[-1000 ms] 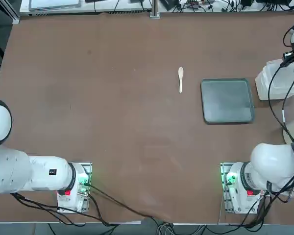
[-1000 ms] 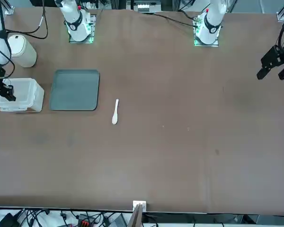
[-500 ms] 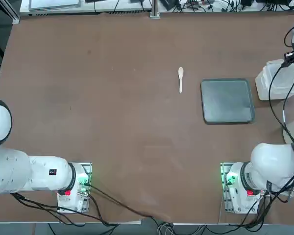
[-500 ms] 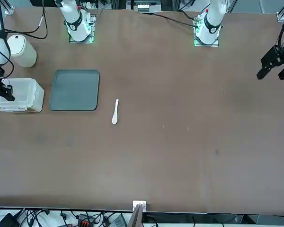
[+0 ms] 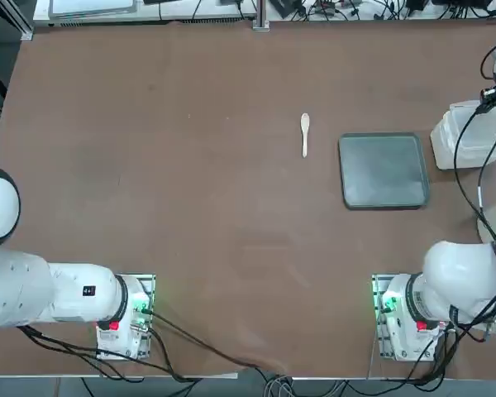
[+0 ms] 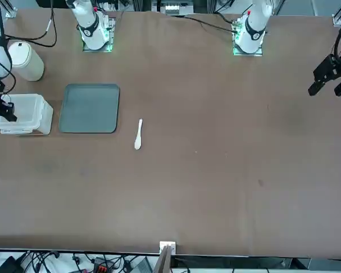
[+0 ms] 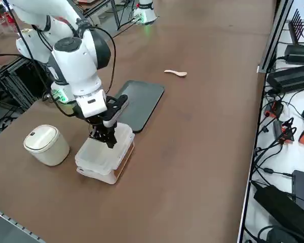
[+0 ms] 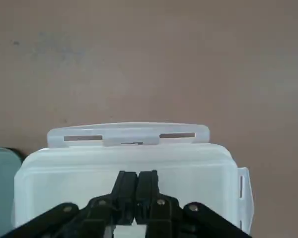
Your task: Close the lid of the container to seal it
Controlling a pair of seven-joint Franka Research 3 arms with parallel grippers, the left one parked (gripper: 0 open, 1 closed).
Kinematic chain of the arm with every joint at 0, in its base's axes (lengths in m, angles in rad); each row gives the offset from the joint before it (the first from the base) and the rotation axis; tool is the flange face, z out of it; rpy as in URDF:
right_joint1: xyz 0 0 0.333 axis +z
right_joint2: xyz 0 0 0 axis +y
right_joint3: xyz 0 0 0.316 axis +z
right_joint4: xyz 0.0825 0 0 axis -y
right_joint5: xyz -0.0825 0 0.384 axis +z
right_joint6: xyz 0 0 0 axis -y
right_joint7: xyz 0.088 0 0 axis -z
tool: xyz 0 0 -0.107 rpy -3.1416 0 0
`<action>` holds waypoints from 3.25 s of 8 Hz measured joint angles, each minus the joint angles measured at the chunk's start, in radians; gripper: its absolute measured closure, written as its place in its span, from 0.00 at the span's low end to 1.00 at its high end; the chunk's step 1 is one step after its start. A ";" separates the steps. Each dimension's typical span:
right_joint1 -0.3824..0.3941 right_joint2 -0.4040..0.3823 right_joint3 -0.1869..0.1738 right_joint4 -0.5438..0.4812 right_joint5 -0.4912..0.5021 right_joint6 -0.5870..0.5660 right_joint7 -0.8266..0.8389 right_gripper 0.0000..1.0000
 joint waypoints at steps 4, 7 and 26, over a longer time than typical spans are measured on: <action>0.000 0.042 0.018 0.099 0.000 -0.140 -0.010 0.98; 0.012 0.062 0.030 0.221 0.000 -0.314 -0.010 0.98; 0.402 -0.138 0.042 0.652 0.071 -1.035 0.602 0.00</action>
